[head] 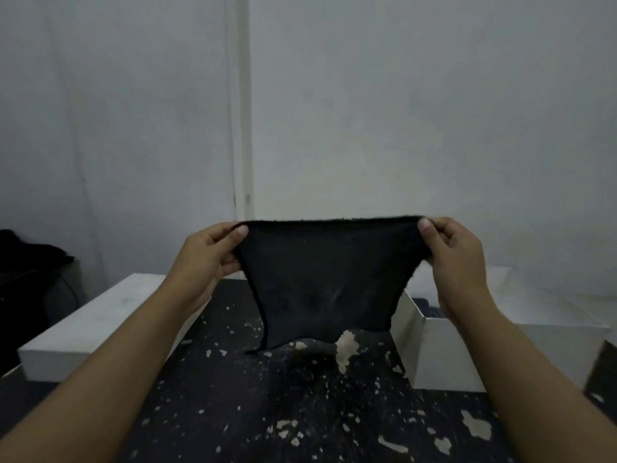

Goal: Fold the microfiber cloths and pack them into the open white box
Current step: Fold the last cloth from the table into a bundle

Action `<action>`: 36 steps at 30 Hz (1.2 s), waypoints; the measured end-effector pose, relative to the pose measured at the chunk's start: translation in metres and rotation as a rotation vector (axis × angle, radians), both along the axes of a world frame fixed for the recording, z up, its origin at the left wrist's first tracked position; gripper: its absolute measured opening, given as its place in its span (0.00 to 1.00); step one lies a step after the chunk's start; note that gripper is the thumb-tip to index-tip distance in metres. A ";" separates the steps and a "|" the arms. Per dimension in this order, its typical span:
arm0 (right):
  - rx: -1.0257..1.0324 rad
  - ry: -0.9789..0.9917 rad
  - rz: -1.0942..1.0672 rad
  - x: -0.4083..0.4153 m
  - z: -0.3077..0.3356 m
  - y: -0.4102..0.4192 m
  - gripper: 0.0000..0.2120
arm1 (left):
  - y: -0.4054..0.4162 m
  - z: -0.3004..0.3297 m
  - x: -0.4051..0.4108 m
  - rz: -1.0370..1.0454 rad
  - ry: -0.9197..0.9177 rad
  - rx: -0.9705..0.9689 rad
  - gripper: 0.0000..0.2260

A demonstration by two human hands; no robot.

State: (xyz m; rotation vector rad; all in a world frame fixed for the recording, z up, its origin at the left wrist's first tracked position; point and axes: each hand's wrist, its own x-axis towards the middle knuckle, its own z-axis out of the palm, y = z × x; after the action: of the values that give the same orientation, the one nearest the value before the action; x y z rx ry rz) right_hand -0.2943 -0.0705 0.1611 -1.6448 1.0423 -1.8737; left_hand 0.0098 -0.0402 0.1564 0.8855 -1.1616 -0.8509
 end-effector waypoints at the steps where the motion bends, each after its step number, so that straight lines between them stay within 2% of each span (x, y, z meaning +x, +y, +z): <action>1: 0.012 -0.007 0.003 -0.001 -0.016 0.010 0.09 | 0.009 -0.013 -0.002 0.007 -0.007 0.024 0.11; 3: 0.056 -0.026 0.012 -0.003 -0.050 0.031 0.10 | 0.029 -0.040 -0.003 0.010 -0.002 0.068 0.13; 7: 0.169 -0.057 0.034 -0.004 -0.113 0.072 0.08 | 0.069 -0.094 -0.004 0.041 -0.053 0.140 0.31; 10: 0.258 -0.112 0.032 -0.005 -0.146 0.088 0.07 | 0.087 -0.132 -0.009 0.058 -0.027 0.196 0.33; 12: 0.319 -0.148 0.032 -0.005 -0.158 0.092 0.06 | 0.092 -0.153 -0.013 0.084 0.012 0.219 0.27; 14: 0.355 -0.159 0.017 -0.004 -0.165 0.092 0.06 | 0.096 -0.166 -0.019 0.110 0.074 0.225 0.08; 15: 0.369 -0.152 0.010 -0.003 -0.166 0.092 0.06 | 0.096 -0.170 -0.020 0.149 0.072 0.232 0.04; 17: 0.393 -0.106 -0.024 0.001 -0.169 0.088 0.07 | 0.091 -0.177 -0.021 0.225 -0.024 0.239 0.09; 20: 0.400 0.021 -0.137 0.010 -0.171 0.076 0.08 | 0.080 -0.173 -0.024 0.303 -0.287 0.204 0.07; 24: 0.427 0.166 -0.301 0.024 -0.176 0.042 0.09 | 0.043 -0.170 -0.035 0.427 -0.496 0.177 0.06; 29: 0.544 0.591 -0.465 0.029 -0.195 0.001 0.13 | -0.004 -0.188 -0.038 0.479 -0.791 0.234 0.06; 32: 0.494 0.895 -0.527 0.027 -0.206 -0.004 0.12 | -0.013 -0.206 -0.037 0.513 -1.072 0.242 0.07; 36: 0.416 1.120 -0.545 0.025 -0.217 -0.008 0.09 | -0.016 -0.216 -0.036 0.536 -1.221 0.180 0.07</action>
State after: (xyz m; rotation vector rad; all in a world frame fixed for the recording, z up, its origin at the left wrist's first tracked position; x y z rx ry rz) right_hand -0.2692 -0.0786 -0.0562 -2.2696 2.2958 -0.6932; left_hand -0.0259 -0.0564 -0.0593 1.8744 -1.7313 0.1307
